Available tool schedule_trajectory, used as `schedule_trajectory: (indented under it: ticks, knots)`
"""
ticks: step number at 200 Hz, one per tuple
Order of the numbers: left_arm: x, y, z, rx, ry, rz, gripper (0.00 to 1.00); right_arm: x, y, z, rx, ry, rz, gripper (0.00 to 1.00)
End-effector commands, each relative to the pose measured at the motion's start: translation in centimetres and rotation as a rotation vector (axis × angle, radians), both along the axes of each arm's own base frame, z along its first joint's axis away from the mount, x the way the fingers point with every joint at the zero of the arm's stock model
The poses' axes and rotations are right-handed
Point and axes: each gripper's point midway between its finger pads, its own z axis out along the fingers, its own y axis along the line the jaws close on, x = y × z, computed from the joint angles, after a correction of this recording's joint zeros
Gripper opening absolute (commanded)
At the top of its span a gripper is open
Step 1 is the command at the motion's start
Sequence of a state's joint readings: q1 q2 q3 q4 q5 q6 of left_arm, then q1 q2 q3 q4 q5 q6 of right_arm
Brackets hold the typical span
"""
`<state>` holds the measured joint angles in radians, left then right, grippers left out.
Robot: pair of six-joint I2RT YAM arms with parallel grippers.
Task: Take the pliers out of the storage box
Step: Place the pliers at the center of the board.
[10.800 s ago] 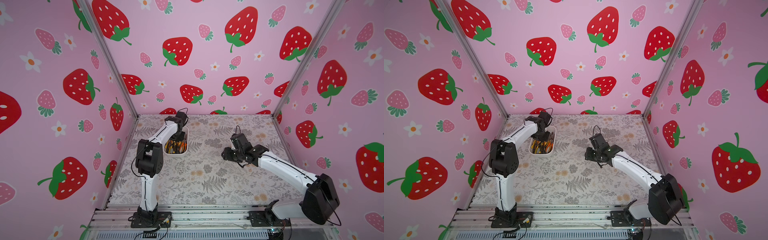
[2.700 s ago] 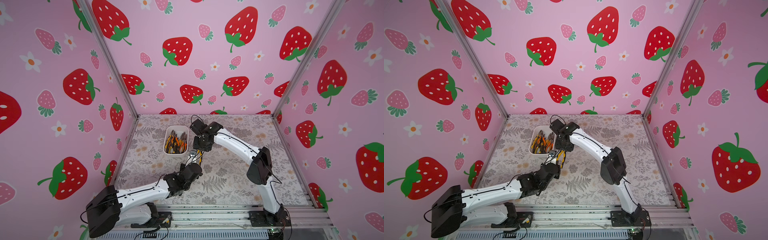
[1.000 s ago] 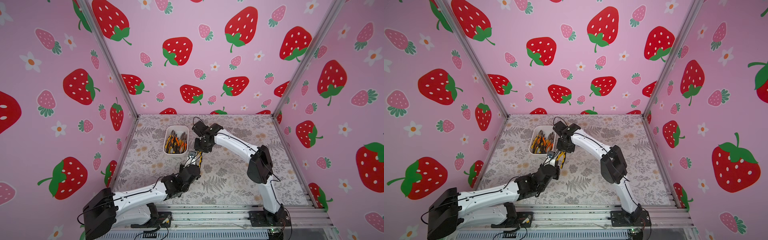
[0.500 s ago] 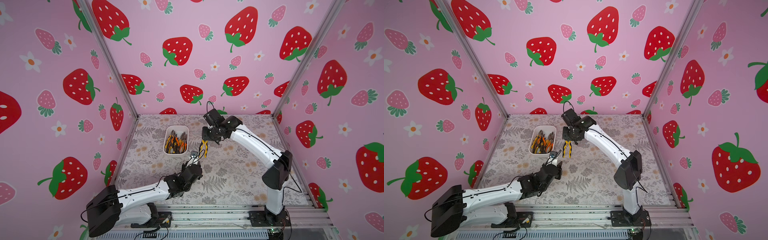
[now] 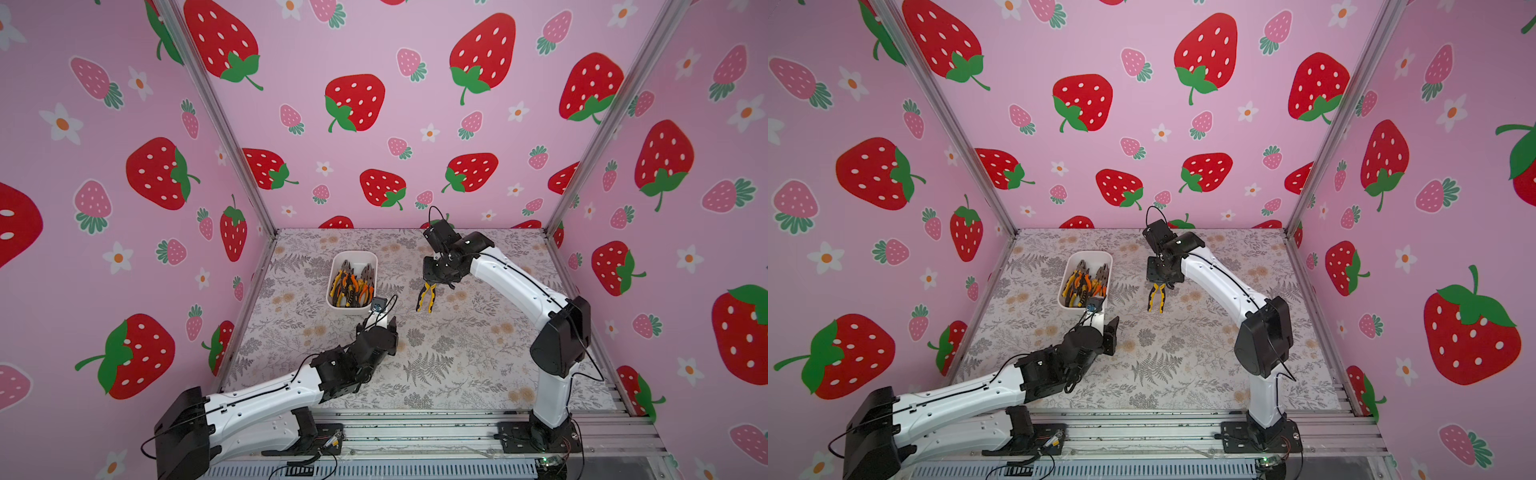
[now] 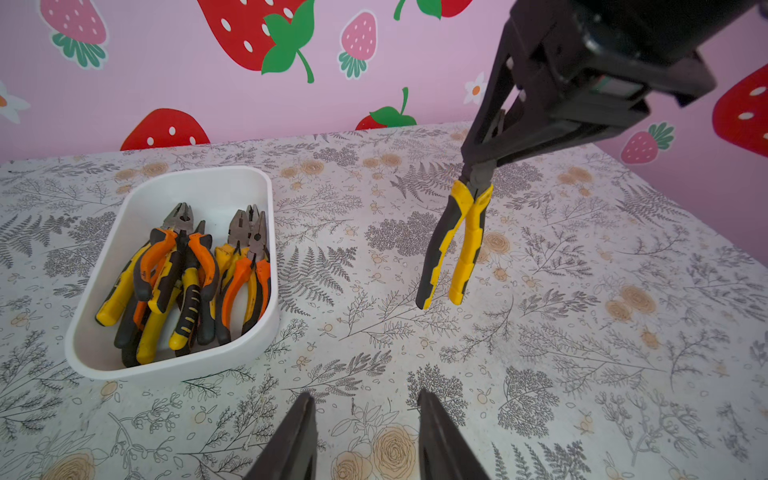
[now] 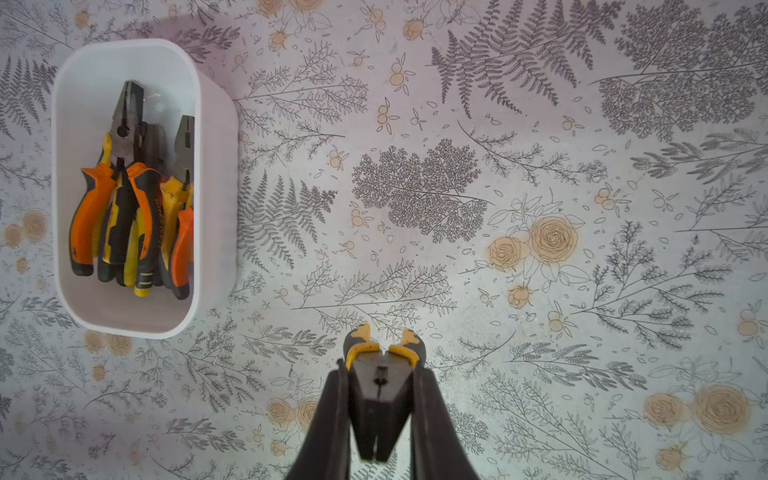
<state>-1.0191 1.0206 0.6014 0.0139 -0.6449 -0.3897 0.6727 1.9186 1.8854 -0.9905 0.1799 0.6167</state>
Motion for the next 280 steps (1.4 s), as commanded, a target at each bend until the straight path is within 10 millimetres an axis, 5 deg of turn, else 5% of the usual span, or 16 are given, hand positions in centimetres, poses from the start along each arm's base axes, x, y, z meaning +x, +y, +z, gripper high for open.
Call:
schedule_trajectory:
  ticks: [1,72,95,170,210,243,280]
  knots:
    - [0.0,1.0,0.6,0.021,-0.009,0.027,0.42,0.9,0.9,1.3,0.040,-0.029,0.049,0.00]
    - [-0.4,1.6,1.5,0.007,-0.013,0.027,0.42,4.6,1.3,-2.3,-0.006,0.024,0.089,0.00]
    - [-0.6,1.8,1.6,-0.004,-0.013,0.026,0.42,6.1,-0.1,-2.7,-0.047,0.026,0.082,0.00]
    - [-0.4,0.6,-0.1,0.015,0.010,-0.014,0.40,9.1,-14.3,-0.5,-0.193,0.035,-0.002,0.00]
    - [0.0,-0.4,-1.0,0.018,0.035,-0.044,0.39,9.2,-21.7,-1.7,-0.308,0.139,-0.035,0.00]
    - [0.4,-1.2,-1.8,0.024,0.061,-0.069,0.38,9.8,-25.4,-3.3,-0.354,0.178,-0.078,0.00]
    - [0.6,-1.5,-2.4,0.011,0.081,-0.079,0.37,11.6,-26.6,-5.5,-0.287,0.199,-0.119,0.00]
